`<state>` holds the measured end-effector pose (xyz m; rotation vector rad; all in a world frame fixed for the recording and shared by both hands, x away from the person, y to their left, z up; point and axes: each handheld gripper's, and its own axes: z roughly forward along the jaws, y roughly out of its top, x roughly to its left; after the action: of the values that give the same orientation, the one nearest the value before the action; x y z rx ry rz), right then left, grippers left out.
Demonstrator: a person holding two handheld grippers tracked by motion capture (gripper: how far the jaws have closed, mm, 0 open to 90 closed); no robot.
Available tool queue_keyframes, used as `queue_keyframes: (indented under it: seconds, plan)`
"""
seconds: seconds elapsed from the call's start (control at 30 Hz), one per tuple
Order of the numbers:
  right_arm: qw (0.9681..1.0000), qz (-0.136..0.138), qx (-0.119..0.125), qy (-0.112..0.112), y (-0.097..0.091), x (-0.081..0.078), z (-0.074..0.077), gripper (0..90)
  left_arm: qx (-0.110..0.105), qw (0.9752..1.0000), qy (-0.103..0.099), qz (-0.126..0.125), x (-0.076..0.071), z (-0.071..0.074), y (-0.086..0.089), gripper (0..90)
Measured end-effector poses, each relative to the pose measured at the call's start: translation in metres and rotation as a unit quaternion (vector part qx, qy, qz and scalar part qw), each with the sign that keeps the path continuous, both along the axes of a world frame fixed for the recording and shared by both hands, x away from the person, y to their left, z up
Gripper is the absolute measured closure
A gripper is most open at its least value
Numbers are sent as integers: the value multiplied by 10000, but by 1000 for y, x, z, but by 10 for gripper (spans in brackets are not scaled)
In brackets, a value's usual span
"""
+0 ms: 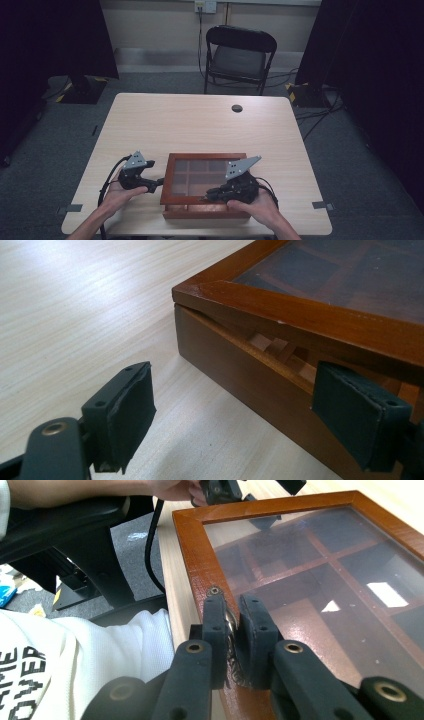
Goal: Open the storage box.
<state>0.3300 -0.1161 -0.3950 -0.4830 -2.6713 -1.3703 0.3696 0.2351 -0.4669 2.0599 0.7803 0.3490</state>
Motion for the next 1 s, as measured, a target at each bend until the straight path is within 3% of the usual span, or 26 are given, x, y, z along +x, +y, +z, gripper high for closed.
queue_keyframes:
  seconds: [0.4, 0.67, 0.73, 0.83, 0.87, 1.0]
  plan:
    - [10000, -9, 5, -61, 0, 3, 11, 827, -239, 9994, -63, -225, -6, 4, -7, 163]
    - [10000, -29, 8, -5, 0, 2, 9, 824, -123, 9995, -104, -263, -8, 4, -12, 175]
    - [10000, -41, 54, 5, -2, 3, 8, 706, -102, 9996, -129, -247, -9, 4, -12, 174]
    - [10000, -95, -17, -22, -3, 2, 9, 649, -134, 9995, -167, -216, -9, 5, -12, 171]
    - [9999, -96, 31, -39, -5, 2, 9, 583, -150, 9995, -207, -211, -9, 6, -11, 172]
    - [9995, -296, 86, -20, -12, 2, 9, 473, -130, 9994, -238, -220, -9, 7, -11, 175]
